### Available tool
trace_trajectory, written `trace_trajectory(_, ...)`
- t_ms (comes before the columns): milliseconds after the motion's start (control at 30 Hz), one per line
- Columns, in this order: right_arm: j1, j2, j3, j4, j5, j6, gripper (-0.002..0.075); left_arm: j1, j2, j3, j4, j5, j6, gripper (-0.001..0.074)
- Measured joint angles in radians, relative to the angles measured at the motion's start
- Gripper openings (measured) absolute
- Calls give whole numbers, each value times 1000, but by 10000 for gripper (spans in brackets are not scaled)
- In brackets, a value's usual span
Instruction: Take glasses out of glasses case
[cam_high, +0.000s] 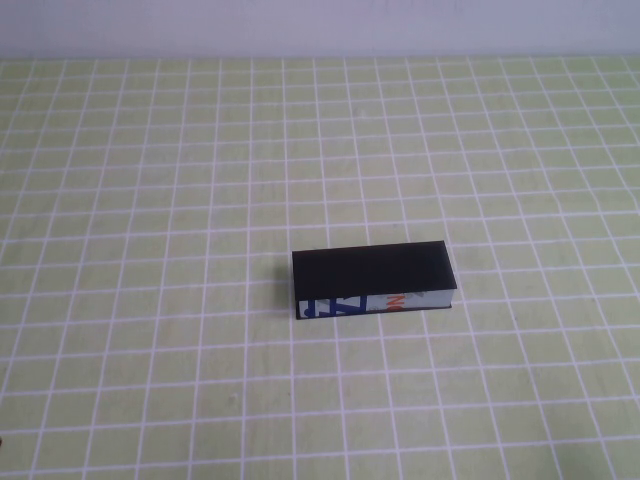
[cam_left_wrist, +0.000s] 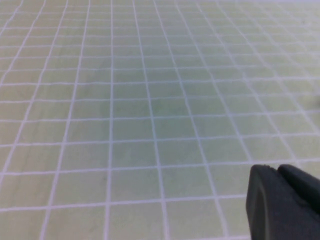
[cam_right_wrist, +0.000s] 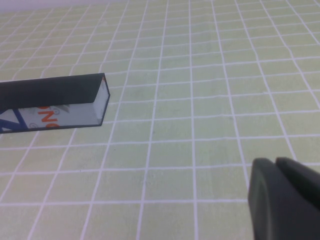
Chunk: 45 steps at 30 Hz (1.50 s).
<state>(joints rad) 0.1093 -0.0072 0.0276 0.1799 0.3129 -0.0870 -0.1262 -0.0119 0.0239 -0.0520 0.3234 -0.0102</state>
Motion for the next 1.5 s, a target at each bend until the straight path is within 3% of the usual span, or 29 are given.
trace_trajectory(200,0,0,0,0,0,0,-18,0,0,2,-333,-150,-25,-4)
trace_trajectory(333,0,0,0,0,0,0,-18,0,0,2,-443,-283,-43,-4)
trace_trajectory(467,0,0,0,0,0,0,-18,0,46,-33,-491,-184,-72,-4)
trace_trajectory(700,0,0,0,0,0,0,-18,0,412,-327,-480,206,22,-4)
trace_trajectory(867,0,0,0,0,0,0,-18,0,741,-544,-491,365,181,-4)
trace_trajectory(1100,0,0,0,0,0,0,-18,-5,1125,-762,-678,377,476,-4)
trace_trajectory(1233,0,0,0,0,0,0,-18,-61,1349,-871,-792,331,632,-4)
trace_trajectory(1500,0,0,0,0,0,0,-18,-151,1718,-1153,-877,323,765,-4)
